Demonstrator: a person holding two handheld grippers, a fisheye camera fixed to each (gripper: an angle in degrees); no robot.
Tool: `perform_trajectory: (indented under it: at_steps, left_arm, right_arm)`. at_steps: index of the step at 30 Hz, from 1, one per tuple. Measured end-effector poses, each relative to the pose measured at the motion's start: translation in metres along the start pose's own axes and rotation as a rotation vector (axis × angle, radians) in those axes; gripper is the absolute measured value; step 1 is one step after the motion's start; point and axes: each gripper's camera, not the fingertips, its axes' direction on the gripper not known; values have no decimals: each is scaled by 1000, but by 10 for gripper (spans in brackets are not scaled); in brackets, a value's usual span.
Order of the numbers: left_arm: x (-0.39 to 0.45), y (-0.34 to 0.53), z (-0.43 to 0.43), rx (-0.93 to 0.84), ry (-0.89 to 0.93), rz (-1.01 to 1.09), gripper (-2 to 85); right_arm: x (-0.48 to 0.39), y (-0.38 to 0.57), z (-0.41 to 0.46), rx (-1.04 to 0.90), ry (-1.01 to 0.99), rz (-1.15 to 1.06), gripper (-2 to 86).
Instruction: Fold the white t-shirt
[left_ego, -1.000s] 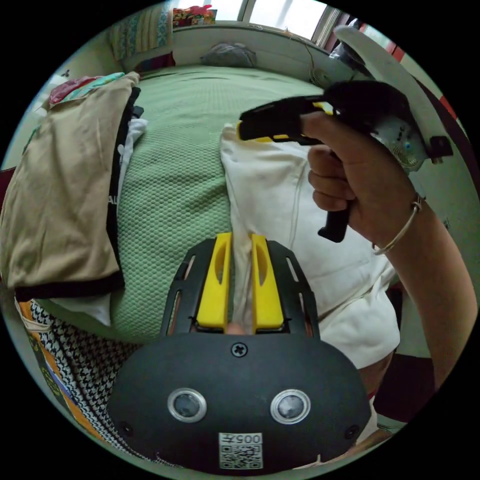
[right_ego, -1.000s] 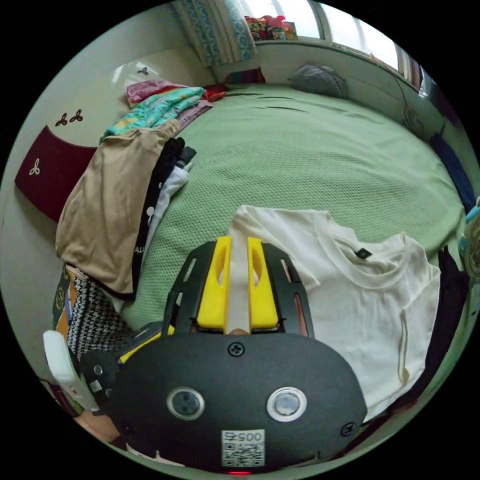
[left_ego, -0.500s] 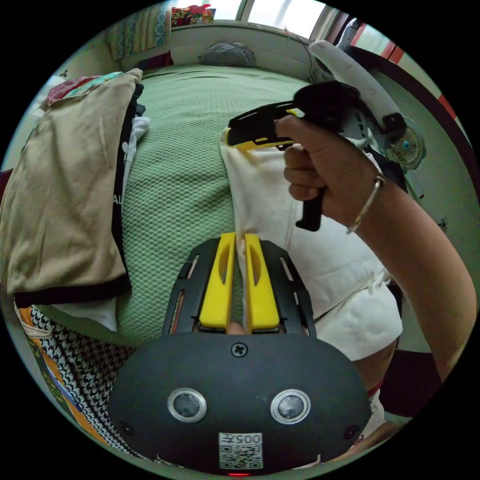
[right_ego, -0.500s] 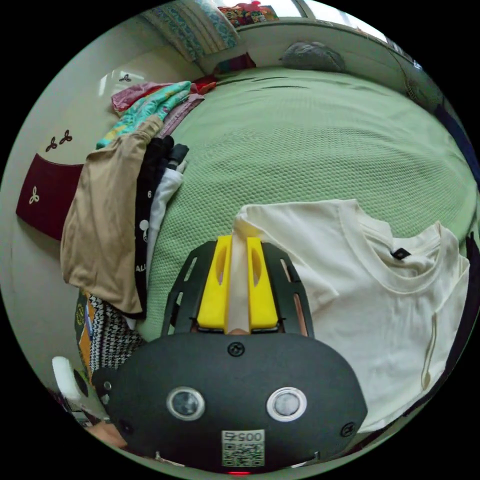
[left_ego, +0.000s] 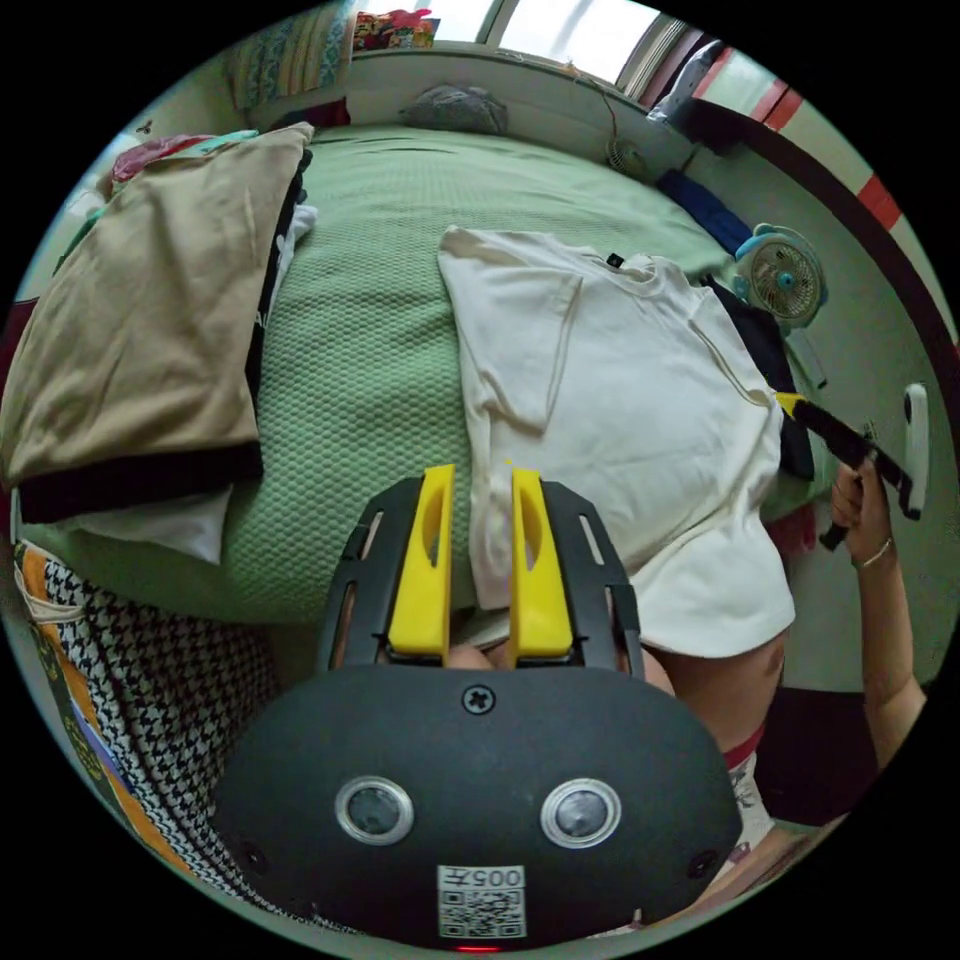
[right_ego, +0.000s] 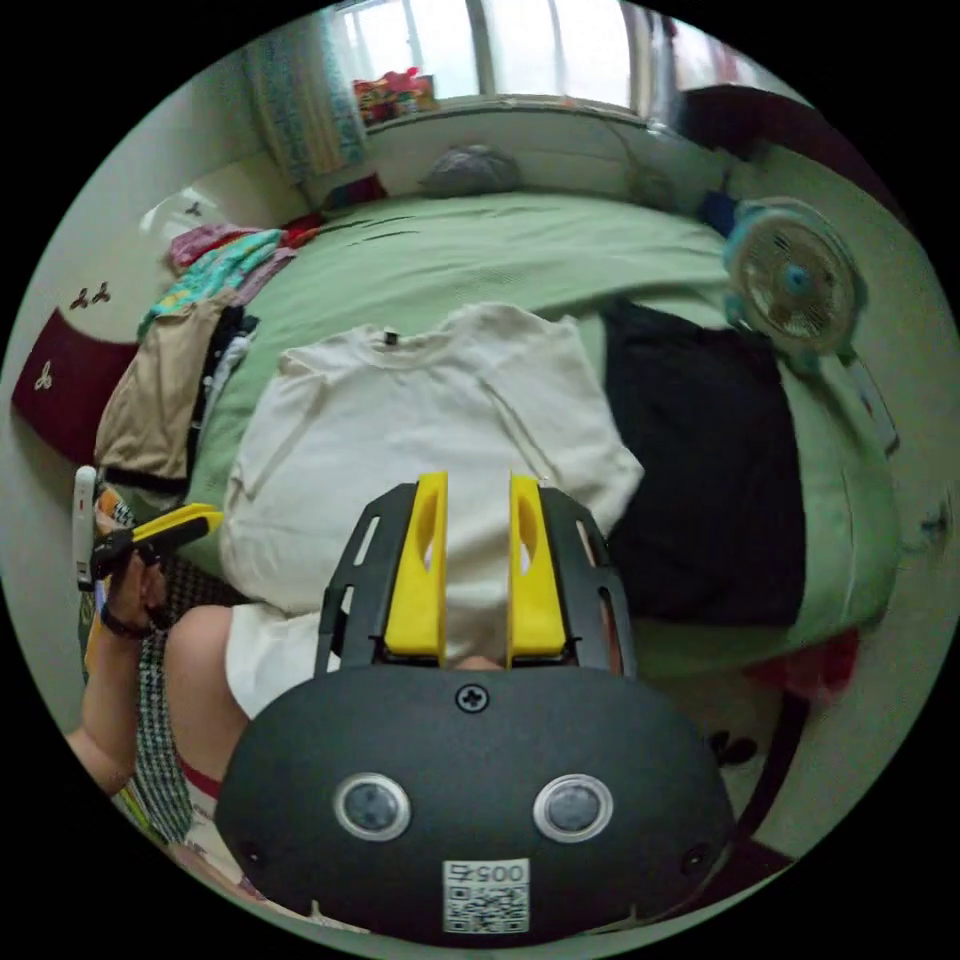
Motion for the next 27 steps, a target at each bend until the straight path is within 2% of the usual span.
perform_trajectory:
  at_steps: [10,13,15,21,27]
  left_arm:
    - [22,1,14,-87,-87,9,115]
    - [28,0,13,-111,-110,12,99]
    - [31,0,10,-117,-95,18,53]
    - [34,0,-21,7,-61,33,19]
    - [35,-38,-50,106,-144,30,17]
  right_arm:
    - [46,75,-6,-89,61,117,75]
    - [47,81,2,-111,89,138,63]
    - [45,86,-2,-97,112,113,42]
    - [62,84,-45,35,39,57,-6]
    - [81,39,-70,92,134,18,-9]
